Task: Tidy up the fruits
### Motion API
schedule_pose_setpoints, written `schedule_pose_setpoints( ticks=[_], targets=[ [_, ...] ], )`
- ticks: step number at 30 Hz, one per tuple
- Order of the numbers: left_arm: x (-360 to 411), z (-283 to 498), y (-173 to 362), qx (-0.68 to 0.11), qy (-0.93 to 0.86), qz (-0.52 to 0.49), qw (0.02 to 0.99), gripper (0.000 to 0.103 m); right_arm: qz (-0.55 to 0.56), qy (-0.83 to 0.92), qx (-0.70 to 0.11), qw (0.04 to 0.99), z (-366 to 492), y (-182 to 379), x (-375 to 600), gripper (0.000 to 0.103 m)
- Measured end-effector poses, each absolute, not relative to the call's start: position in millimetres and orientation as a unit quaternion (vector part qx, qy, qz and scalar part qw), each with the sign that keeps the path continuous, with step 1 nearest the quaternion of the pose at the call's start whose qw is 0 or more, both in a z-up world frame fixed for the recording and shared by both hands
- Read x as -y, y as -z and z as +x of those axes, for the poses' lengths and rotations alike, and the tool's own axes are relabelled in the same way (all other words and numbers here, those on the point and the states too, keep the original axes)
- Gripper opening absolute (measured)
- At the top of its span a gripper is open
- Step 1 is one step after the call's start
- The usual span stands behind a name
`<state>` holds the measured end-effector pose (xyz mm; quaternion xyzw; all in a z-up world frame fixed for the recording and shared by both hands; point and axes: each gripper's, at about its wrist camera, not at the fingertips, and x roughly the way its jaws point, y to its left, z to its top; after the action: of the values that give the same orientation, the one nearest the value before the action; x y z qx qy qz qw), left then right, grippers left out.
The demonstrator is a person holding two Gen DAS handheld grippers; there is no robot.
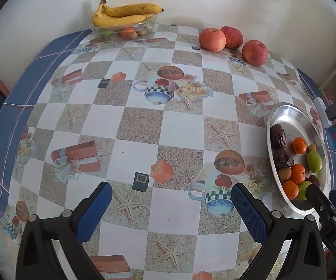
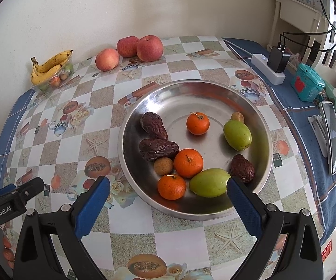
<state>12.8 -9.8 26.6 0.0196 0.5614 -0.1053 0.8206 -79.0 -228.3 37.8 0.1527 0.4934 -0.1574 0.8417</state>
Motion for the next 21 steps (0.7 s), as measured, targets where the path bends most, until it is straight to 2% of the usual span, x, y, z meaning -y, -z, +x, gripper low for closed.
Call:
schedule_pose_setpoints(
  ticks=[21],
  targets=[
    [10.7,10.8,-30.6,-0.557,0.048,0.064,0.827,0.103,0.144,0.156,-0.495,0.843,-78.6,-38.1,225.4,0.1]
  ],
)
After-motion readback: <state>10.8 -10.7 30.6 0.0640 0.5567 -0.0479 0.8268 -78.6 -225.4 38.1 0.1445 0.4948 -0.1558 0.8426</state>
